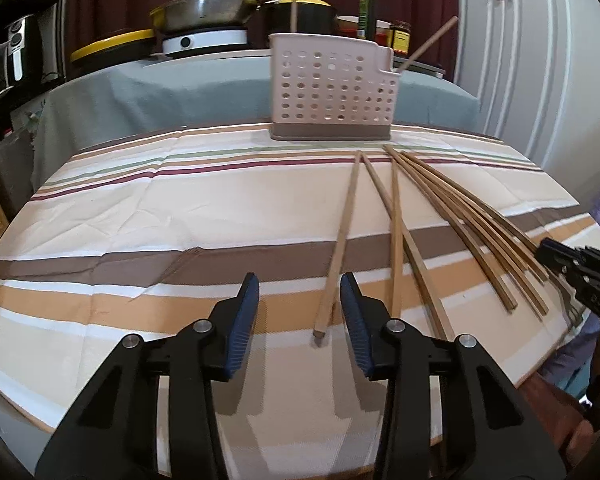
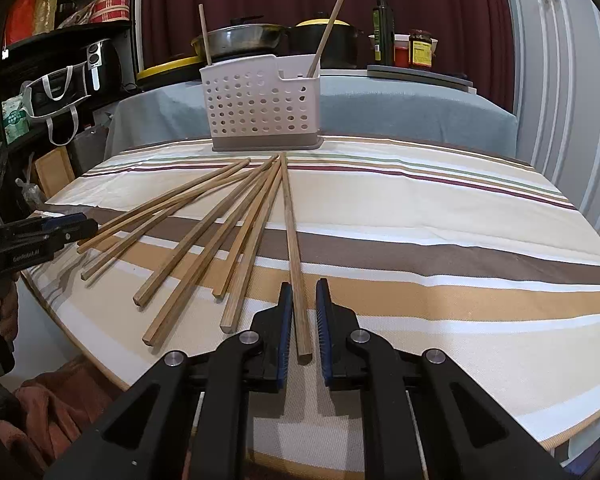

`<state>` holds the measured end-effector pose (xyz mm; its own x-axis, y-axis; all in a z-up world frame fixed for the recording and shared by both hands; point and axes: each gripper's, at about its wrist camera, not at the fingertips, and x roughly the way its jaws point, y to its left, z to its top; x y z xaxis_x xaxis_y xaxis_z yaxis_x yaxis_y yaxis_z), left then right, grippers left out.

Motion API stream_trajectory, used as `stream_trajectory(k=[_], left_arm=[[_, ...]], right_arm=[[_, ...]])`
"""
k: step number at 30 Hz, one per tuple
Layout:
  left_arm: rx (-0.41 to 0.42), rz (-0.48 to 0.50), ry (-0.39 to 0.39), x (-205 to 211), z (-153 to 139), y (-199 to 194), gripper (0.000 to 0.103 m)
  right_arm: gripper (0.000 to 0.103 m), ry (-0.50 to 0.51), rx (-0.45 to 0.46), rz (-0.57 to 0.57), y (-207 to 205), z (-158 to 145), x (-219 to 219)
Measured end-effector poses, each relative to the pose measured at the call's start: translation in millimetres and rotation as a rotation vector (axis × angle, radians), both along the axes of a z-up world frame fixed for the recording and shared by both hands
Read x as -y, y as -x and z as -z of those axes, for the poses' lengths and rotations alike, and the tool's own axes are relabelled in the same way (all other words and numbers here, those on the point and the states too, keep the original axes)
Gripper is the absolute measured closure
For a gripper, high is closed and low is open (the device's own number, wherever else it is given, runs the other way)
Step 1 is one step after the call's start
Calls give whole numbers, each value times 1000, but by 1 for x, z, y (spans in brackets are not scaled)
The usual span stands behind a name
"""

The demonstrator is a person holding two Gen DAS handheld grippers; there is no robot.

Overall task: Organize utensils
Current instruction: 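Lower the left tool onto another chopstick and close it while the right tool grasps one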

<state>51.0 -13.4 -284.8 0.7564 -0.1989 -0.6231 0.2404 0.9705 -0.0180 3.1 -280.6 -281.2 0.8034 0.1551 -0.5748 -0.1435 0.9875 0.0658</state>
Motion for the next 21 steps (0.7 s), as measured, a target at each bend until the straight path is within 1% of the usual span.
stream_trajectory(k=[3, 4, 5, 6, 9, 17, 19, 21], left_arm=[[-19, 15, -1, 1, 6, -1, 73], [-9, 17, -5, 2, 7, 0, 74], [-8, 21, -7, 2, 7, 1, 78], [-7, 28, -8, 3, 7, 2, 84], [-5, 41, -3, 4, 8, 4, 92], [7, 46, -2, 6, 7, 7, 97], [10, 47, 3, 5, 6, 8, 97], [17, 48, 3, 5, 4, 8, 97]], right_arm=[[90, -8, 3, -2, 0, 0, 1], [90, -13, 4, -3, 0, 1, 2], [90, -16, 4, -4, 0, 0, 2], [90, -19, 5, -4, 0, 1, 2], [90, -20, 7, -5, 1, 1, 2], [90, -42, 19, -14, 3, 1, 5], [95, -50, 17, -26, 2, 1, 4], [96, -42, 17, -32, 3, 0, 2]])
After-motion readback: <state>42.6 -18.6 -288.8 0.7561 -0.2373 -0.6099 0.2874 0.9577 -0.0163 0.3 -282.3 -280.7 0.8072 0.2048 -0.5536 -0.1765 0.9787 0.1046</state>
